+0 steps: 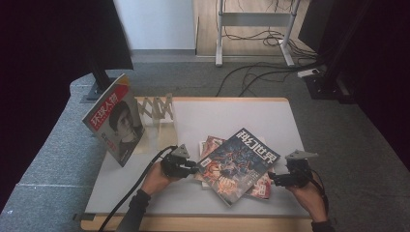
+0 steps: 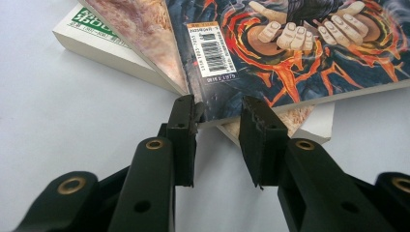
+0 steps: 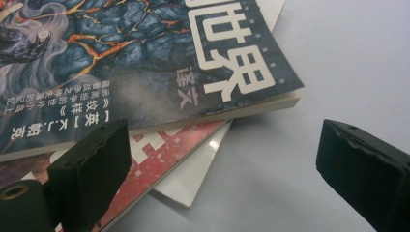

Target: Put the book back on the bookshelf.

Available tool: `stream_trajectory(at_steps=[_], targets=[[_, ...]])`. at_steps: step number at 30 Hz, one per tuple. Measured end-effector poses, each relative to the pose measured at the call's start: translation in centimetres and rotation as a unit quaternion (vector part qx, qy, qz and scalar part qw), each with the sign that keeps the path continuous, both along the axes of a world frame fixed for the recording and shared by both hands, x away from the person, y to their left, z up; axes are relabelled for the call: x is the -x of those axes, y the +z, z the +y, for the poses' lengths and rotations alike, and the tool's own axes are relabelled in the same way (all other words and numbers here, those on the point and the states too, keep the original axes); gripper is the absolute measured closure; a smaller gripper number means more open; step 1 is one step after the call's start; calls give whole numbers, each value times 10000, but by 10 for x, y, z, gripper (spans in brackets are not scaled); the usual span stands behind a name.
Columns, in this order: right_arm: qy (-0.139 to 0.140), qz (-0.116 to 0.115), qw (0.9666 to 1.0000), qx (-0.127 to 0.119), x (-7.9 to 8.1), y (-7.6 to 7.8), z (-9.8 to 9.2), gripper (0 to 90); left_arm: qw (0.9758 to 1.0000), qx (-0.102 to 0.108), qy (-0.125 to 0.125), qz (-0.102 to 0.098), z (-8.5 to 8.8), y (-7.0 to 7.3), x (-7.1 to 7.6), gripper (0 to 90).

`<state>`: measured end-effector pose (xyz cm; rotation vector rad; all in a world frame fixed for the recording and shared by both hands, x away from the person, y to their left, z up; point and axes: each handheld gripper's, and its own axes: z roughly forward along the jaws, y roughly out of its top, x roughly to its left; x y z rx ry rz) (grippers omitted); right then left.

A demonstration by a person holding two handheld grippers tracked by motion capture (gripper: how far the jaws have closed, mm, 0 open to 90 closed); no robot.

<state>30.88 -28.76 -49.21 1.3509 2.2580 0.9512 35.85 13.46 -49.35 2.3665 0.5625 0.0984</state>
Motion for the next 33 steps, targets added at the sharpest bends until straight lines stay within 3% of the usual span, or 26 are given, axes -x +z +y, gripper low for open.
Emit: stream_trajectory(at_steps=[5,13,14,15,16,18,19,24,26,30,31,32,33], targets=[[4,166,9998,-131,-2,-4,-1,23,9999,62,-99,43,-8,-1,1,669],[27,518,9975,-483,-11,-13,-3,0,10000,-27,-86,-43,-13,0,2,640],[4,667,9955,-673,-15,-17,-4,0,10000,-15,-71,-34,-13,-1,1,634],[4,667,9955,-673,-15,-17,-4,0,10000,-15,-71,-34,-13,-1,1,630],[27,853,9925,-878,-21,-22,-4,0,10000,-17,-67,-35,-12,-1,1,628],[19,928,9912,-942,-23,-25,-4,0,10000,-12,-58,-39,-13,-1,1,623],[31,1022,9881,-1145,-28,-27,-6,4,10000,-9,-56,-49,-13,-1,1,620],[-127,998,9832,-1523,-39,-27,-9,132,10000,-17,-46,-56,-13,-1,1,614],[-210,1002,9827,-1545,-44,-26,-8,161,10000,-25,-36,-66,-13,-1,1,604],[-401,898,9823,-1592,-48,-22,-8,307,10000,-31,-37,-60,-12,-1,0,590],[-517,779,9843,-1499,-50,-17,-7,405,10000,-31,-24,-56,-12,-1,0,576],[-517,779,9843,-1499,-50,-17,-7,405,10000,-31,-24,-56,-12,-1,0,558],[-515,587,9884,-1302,-50,-9,-6,534,10000,-34,-85,13,-13,-1,-1,517]])
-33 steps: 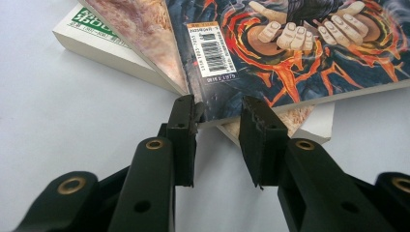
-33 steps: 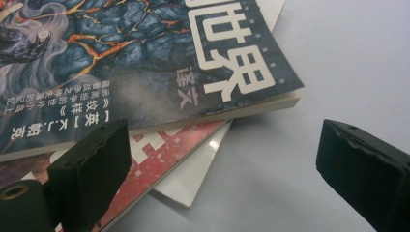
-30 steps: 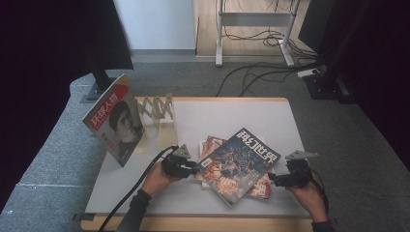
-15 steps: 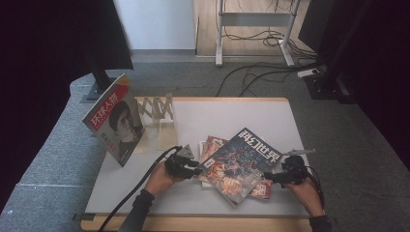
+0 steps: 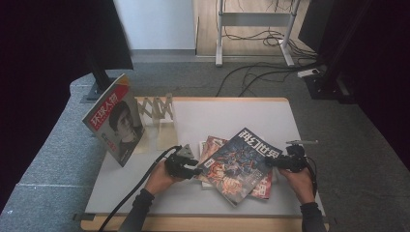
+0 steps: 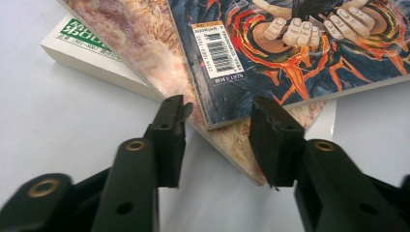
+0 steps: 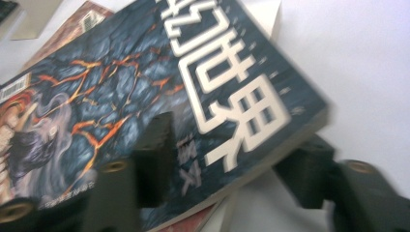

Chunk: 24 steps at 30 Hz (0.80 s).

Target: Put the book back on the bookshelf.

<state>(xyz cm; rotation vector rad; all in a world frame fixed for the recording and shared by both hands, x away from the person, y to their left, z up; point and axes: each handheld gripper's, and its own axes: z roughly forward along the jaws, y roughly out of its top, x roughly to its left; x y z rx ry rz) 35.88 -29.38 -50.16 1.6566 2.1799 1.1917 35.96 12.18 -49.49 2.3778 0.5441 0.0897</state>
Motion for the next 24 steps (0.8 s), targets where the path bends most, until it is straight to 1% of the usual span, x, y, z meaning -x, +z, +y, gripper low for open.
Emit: stream_trajectory(at_steps=[1,2,3,4,5,7,8,9,10,11,12,13,14,15,16,17,18,19,20,21,23,24], targets=[[0,0,10000,0,0,0,0,534,10000,0,0,0,0,0,0,507],[-5,-90,10000,43,0,3,0,581,10000,-2,-1,-6,-1,0,0,507],[5,-254,9996,131,1,10,2,651,10000,-18,12,-10,-2,0,-1,467],[5,-254,9996,131,1,10,2,651,10000,-18,12,-10,-2,0,-1,449],[19,-331,9992,224,2,14,4,680,10000,-20,9,-18,-3,1,-1,449],[79,-438,9983,367,2,21,9,725,10000,-36,36,-49,-4,2,-2,404],[120,-524,9976,426,3,25,11,737,9999,-47,50,-75,-4,3,-2,383],[192,-634,9963,555,3,33,17,751,9999,-49,54,-73,-5,7,-3,336],[238,-702,9953,629,3,37,19,756,10000,-1,35,-44,-5,10,-4,326],[238,-702,9953,629,3,37,19,756,10000,-1,35,-44,-5,10,-4,307],[273,-768,9943,690,3,41,22,759,10000,61,11,8,-4,12,-4,307],[330,-910,9930,677,4,49,25,767,9998,135,-28,120,-4,16,-7,283],[330,-910,9930,677,4,49,25,767,9998,135,-28,120,-4,16,-7,258],[395,-1069,9914,639,4,59,27,774,9996,177,-57,196,-5,18,-9,232],[395,-1069,9914,639,4,59,27,774,9994,213,-89,251,-5,20,-10,232],[474,-1221,9895,611,5,68,30,783,9988,269,-180,354,-6,23,-14,204],[474,-1221,9895,611,5,68,30,783,9988,269,-180,354,-6,23,-14,198],[553,-1376,9871,601,6,78,33,794,9987,280,-197,370,-7,24,-16,198],[596,-1451,9859,583,7,82,35,799,9986,267,-240,386,-9,26,-19,197],[596,-1451,9859,583,7,82,35,799,9986,267,-240,386,-9,26,-19,198],[727,-1593,9830,555,8,91,38,808,9988,207,-244,378,-12,28,-22,202],[858,-1733,9798,505,10,99,41,812,9981,243,-391,414,-15,30,-25,225]])
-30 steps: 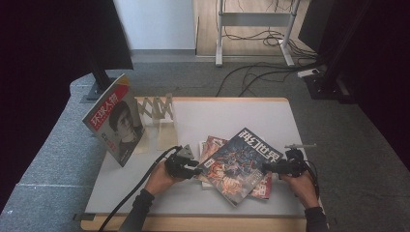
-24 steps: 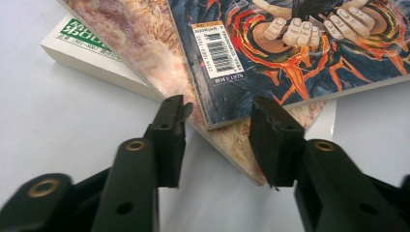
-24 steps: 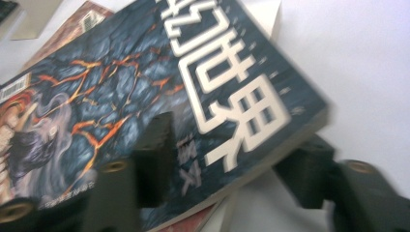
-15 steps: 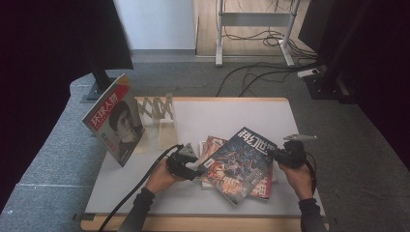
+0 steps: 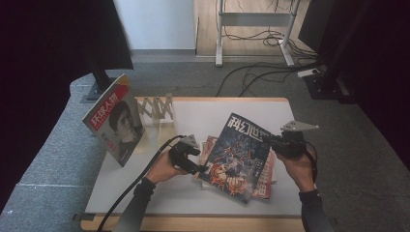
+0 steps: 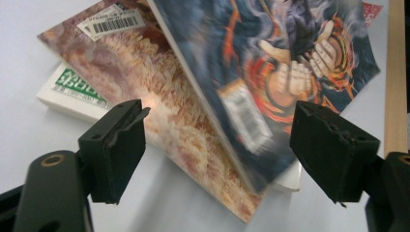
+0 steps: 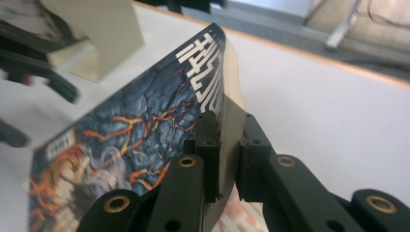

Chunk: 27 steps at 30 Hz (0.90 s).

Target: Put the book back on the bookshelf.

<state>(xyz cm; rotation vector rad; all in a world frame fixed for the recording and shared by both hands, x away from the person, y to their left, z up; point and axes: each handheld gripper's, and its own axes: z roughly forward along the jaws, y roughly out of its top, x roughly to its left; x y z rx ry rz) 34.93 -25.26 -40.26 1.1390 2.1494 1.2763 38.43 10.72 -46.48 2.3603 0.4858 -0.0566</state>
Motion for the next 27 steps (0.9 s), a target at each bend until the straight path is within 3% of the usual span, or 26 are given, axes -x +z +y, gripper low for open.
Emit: stream_trajectory(at_steps=[7,10,11,15,20,25,27], targets=[[514,-364,9980,63,7,22,15,815,9995,-58,-298,76,-16,-2,-8,365],[613,-402,9973,35,8,26,18,814,9989,77,-399,243,-20,-3,-11,433],[704,-439,9965,67,9,29,21,814,9977,250,-547,322,-21,-3,-11,486],[862,-503,9950,38,11,35,23,814,9968,198,-666,401,-23,-2,-12,530],[1056,-635,9923,-88,13,44,24,814,9942,326,-806,626,-16,6,-15,631],[1175,-772,9901,-36,17,61,28,814,9934,460,-893,547,-10,22,-13,723],[1188,-846,9893,-65,19,69,28,813,9935,517,-950,367,-7,33,-10,739]])
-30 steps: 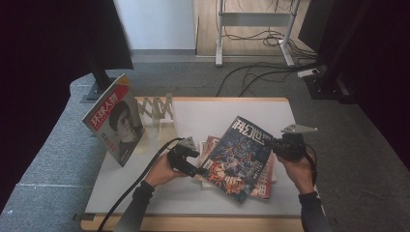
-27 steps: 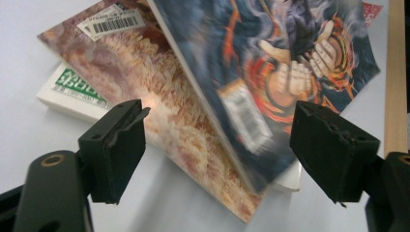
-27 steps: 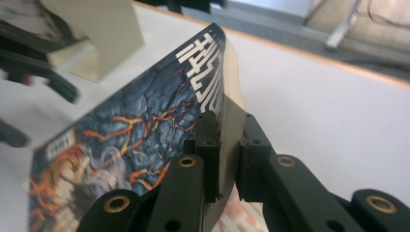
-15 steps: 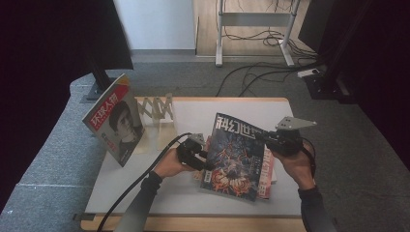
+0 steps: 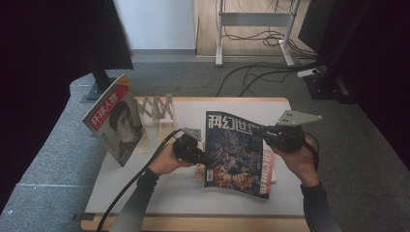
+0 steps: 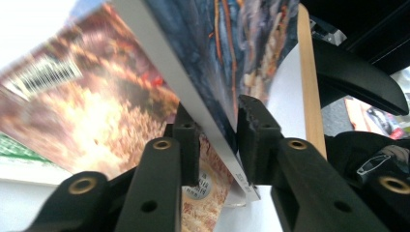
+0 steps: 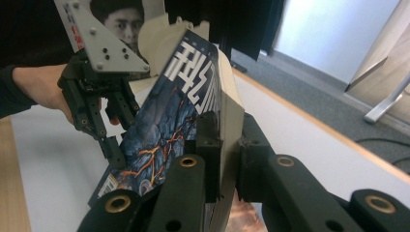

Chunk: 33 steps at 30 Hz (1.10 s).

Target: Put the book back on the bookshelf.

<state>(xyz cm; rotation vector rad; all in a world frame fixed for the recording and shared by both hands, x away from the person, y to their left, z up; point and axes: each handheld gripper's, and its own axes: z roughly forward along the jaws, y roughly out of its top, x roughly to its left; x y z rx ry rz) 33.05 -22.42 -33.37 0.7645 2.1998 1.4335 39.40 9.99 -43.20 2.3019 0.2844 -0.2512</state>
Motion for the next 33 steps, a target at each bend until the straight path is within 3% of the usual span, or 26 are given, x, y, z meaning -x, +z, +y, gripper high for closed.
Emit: stream_trajectory(at_steps=[1,4,7,9,12,16,21,24,26,28,33], targets=[[22,-20,10000,-47,1,4,0,812,9996,-24,120,-268,1,8,3,756],[81,-131,9997,-177,3,17,1,811,9972,-117,280,-678,2,22,9,776],[87,-223,9997,-28,5,24,6,810,9902,-531,307,-1255,-2,25,18,777],[49,-176,9998,126,5,19,9,808,9894,-585,249,-1308,-1,18,22,763],[39,-153,9999,34,5,14,6,807,9876,-527,317,-1442,-1,18,26,737],[90,-119,9998,-88,7,10,-1,805,9848,-413,362,-1650,-4,32,30,726],[146,-133,9998,-27,11,10,-4,801,9837,-387,484,-1688,-5,48,25,723],[202,-126,9997,-20,12,10,-5,800,9853,-248,513,-1611,-6,55,21,725],[225,-128,9997,14,13,11,-6,799,9857,-296,513,-1578,-8,58,18,729],[255,-130,9996,50,14,11,-7,799,9890,-271,520,-1357,-9,59,13,742],[339,-144,9993,54,16,11,-9,798,9919,-231,641,-1073,-9,58,8,746]])
